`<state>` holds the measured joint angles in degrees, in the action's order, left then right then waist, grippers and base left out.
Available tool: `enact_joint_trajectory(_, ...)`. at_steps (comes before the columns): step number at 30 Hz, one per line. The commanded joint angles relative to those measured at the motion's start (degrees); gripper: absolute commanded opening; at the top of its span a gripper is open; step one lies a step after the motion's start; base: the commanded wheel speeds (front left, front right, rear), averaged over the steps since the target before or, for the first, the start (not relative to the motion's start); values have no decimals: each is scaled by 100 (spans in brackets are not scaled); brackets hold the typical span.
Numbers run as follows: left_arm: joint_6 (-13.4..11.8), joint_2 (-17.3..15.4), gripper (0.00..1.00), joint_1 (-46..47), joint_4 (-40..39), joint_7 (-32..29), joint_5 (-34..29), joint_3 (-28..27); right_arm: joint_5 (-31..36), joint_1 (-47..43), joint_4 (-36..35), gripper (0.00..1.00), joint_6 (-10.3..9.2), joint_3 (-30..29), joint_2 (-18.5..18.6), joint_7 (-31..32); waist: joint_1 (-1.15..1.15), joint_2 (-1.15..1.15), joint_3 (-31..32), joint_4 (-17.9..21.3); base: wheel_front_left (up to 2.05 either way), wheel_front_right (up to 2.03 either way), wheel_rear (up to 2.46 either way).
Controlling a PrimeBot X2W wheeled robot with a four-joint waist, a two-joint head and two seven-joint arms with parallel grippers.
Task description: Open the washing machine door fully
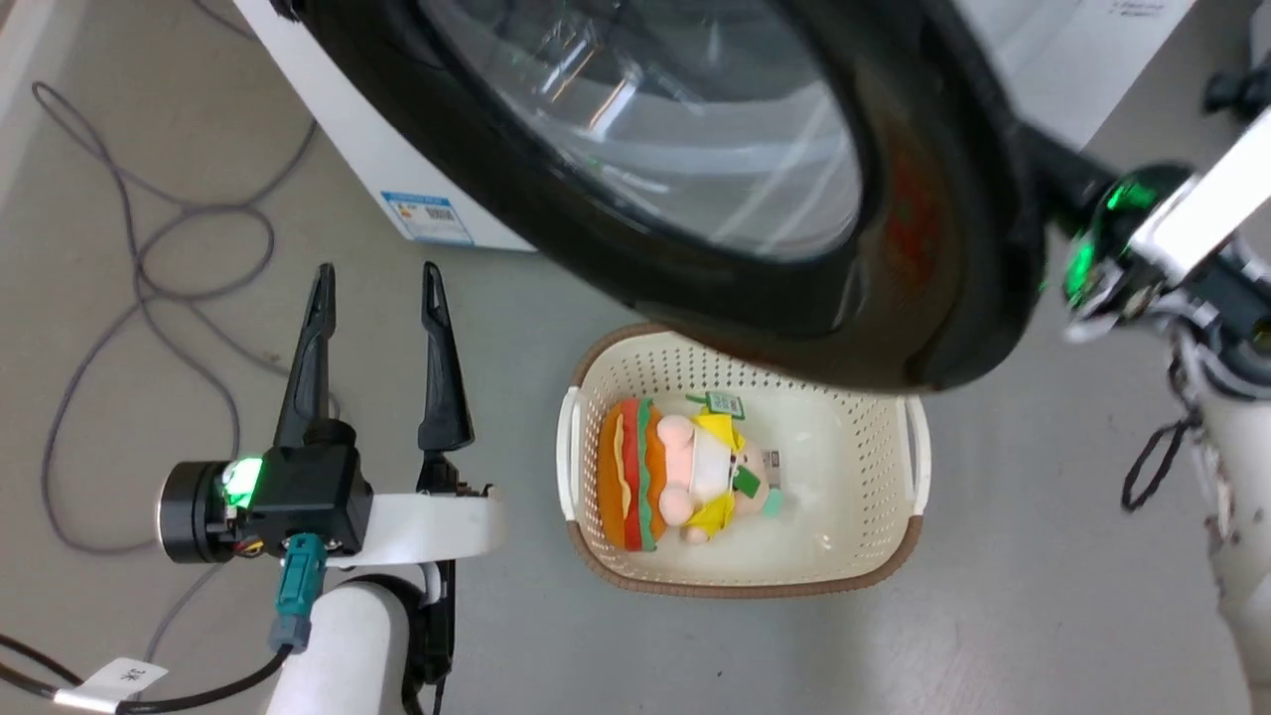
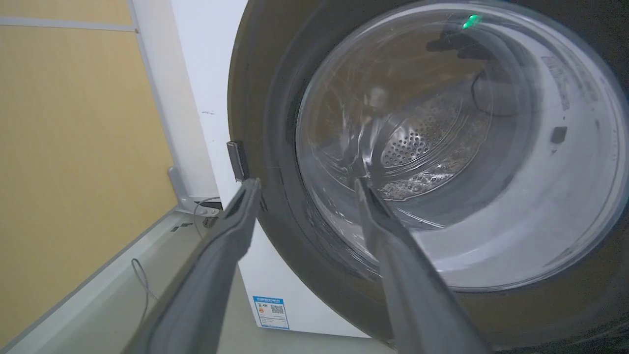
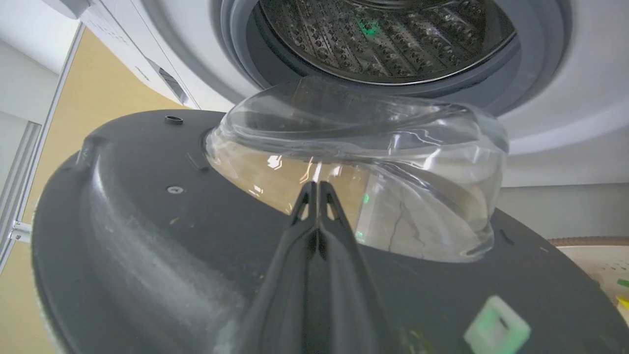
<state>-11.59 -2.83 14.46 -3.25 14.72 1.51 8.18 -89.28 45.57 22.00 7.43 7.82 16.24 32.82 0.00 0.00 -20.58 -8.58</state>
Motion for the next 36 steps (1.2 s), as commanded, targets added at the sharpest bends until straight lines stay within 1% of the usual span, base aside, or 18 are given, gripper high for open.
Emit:
enact_joint_trajectory(1, 23, -19, 100, -63, 17, 28, -57, -24, -33, -172, -110, 0, 6, 56, -44, 63, 0, 0, 75, 41, 0, 0, 0)
enact_joint_trajectory(4, 49, -25, 100, -127, 59, 28, -72, -47, -61, -427, -354, 0, 6, 148, -87, 155, 0, 0, 196, 69, 0, 0, 0)
enact_joint_trajectory(10, 20, -28, 100, -308, 182, 28, -105, -64, -53, -1008, -896, 0, 6, 373, -217, 240, 0, 0, 449, 85, 0, 0, 0)
enact_joint_trajectory(15, 23, -55, 100, -526, 343, 28, -107, -69, -61, -1513, -1191, 0, 6, 576, -309, 323, 0, 0, 736, 80, 0, 0, 0)
enact_joint_trajectory(22, 58, -107, 100, -819, 516, 28, -100, -74, -41, -2193, -1485, 0, 6, 868, -475, 338, 0, 0, 1078, 37, 0, 0, 0)
enact_joint_trajectory(36, 96, -181, 100, -1285, 726, 28, -78, -153, -57, -3209, -1880, 0, 6, 1366, -854, 251, 0, 0, 1642, -66, 0, 0, 0)
